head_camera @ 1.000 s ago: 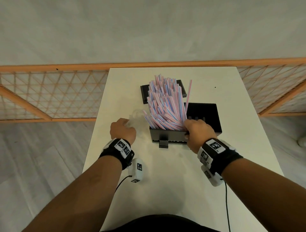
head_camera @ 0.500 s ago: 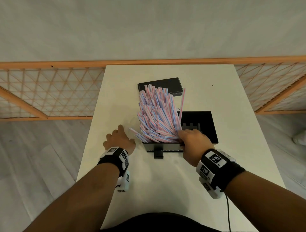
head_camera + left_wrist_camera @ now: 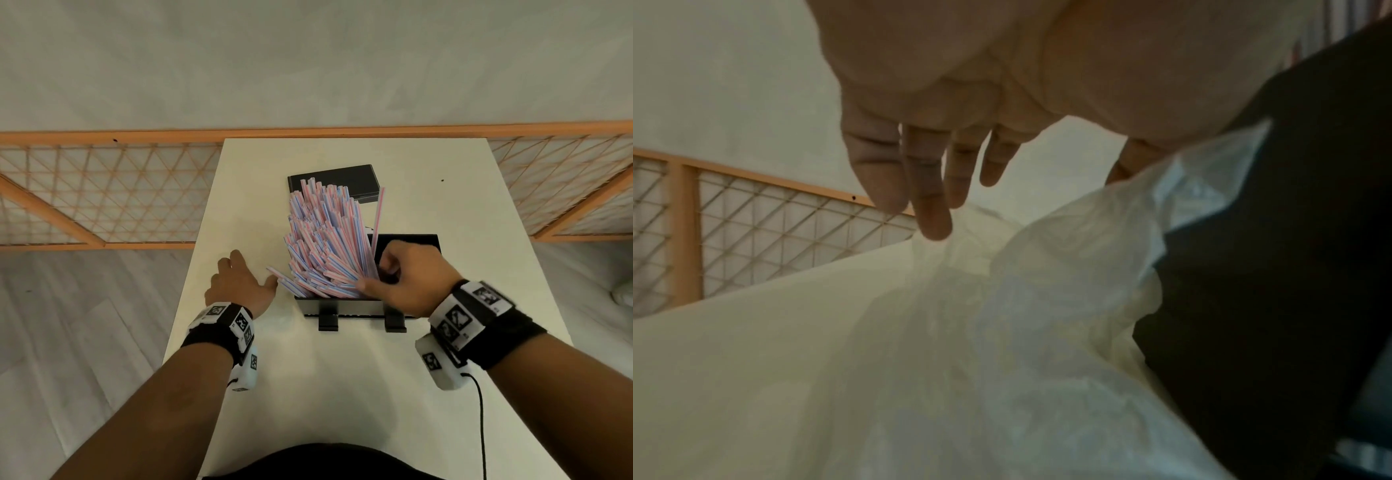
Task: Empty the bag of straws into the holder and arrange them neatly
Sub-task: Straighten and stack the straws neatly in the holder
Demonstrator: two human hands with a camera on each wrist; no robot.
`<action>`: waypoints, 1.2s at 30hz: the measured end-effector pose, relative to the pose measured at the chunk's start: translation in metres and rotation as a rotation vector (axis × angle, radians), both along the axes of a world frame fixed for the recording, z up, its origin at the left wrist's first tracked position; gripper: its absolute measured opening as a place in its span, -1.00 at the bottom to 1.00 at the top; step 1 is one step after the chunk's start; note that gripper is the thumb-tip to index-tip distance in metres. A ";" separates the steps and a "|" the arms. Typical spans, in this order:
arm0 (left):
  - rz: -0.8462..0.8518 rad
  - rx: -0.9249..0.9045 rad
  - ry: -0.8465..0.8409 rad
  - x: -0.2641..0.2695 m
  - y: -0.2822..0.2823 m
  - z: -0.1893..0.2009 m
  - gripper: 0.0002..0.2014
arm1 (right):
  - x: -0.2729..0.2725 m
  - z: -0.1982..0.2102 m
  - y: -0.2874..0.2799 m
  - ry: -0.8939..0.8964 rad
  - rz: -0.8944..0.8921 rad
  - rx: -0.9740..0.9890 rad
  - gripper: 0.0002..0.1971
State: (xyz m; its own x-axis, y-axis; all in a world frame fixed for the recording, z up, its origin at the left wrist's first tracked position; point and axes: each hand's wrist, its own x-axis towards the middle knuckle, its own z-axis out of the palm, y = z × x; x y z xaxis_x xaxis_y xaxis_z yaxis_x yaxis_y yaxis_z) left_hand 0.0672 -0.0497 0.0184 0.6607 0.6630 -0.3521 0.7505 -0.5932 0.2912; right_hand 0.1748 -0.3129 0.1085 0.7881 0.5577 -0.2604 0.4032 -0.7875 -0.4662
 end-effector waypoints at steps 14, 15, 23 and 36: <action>-0.146 -0.157 -0.440 -0.008 -0.001 0.039 -0.70 | 0.043 -0.024 0.031 0.404 0.012 -0.120 -0.20; -0.185 -0.223 -0.399 -0.010 -0.004 0.045 -0.71 | 0.041 -0.028 0.031 0.420 -0.005 -0.086 -0.17; -0.334 -0.494 -0.267 0.001 -0.045 0.079 -0.37 | 0.028 -0.036 0.033 0.447 0.065 0.042 -0.02; -0.134 -0.373 -0.399 0.016 -0.080 0.063 -0.39 | 0.016 -0.049 0.031 0.363 0.078 0.140 0.28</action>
State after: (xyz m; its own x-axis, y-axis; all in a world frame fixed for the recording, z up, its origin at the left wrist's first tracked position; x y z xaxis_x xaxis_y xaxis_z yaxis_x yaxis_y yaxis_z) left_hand 0.0830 -0.1297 0.0813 0.8605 0.4426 -0.2521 0.4643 -0.4780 0.7456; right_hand 0.1906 -0.2814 0.0594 0.6123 0.6624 -0.4318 0.2490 -0.6798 -0.6898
